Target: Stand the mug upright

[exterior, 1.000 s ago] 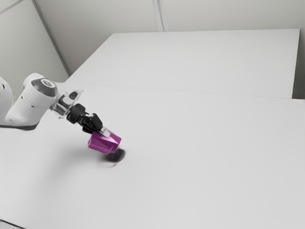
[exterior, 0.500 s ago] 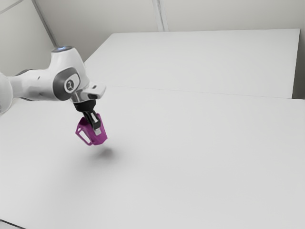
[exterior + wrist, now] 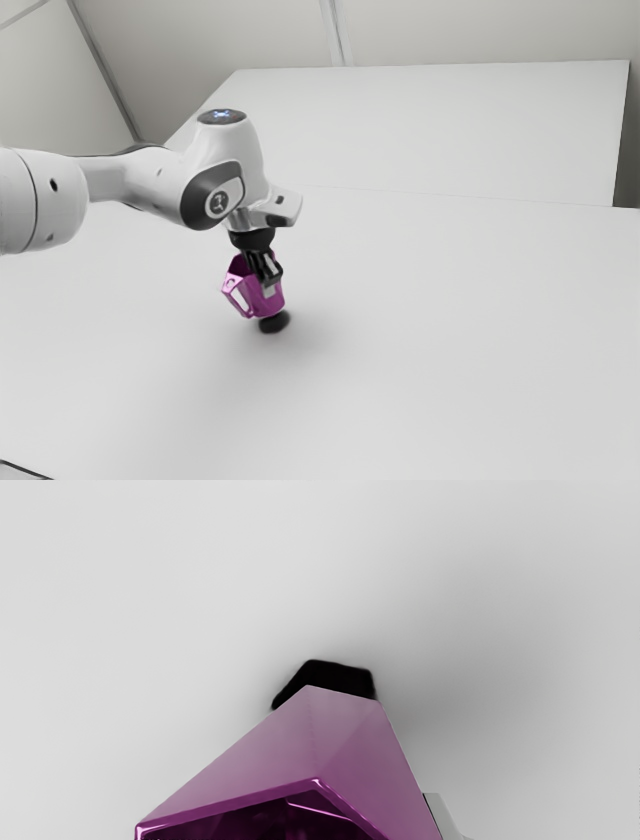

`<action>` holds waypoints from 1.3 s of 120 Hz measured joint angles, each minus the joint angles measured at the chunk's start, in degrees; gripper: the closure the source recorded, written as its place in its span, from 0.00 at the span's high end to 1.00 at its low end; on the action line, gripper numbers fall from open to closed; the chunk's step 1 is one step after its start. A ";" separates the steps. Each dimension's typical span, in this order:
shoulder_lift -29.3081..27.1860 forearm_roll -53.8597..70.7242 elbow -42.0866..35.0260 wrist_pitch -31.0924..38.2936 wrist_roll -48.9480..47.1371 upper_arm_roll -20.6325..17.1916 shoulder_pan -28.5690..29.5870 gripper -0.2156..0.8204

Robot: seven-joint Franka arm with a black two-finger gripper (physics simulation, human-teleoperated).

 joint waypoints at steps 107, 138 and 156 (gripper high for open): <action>6.16 -1.54 4.48 4.77 -9.75 0.51 1.30 0.47; 5.86 -1.63 12.51 1.44 -10.36 0.85 1.51 0.65; 4.08 -1.40 19.11 -3.02 -10.42 0.21 3.74 0.71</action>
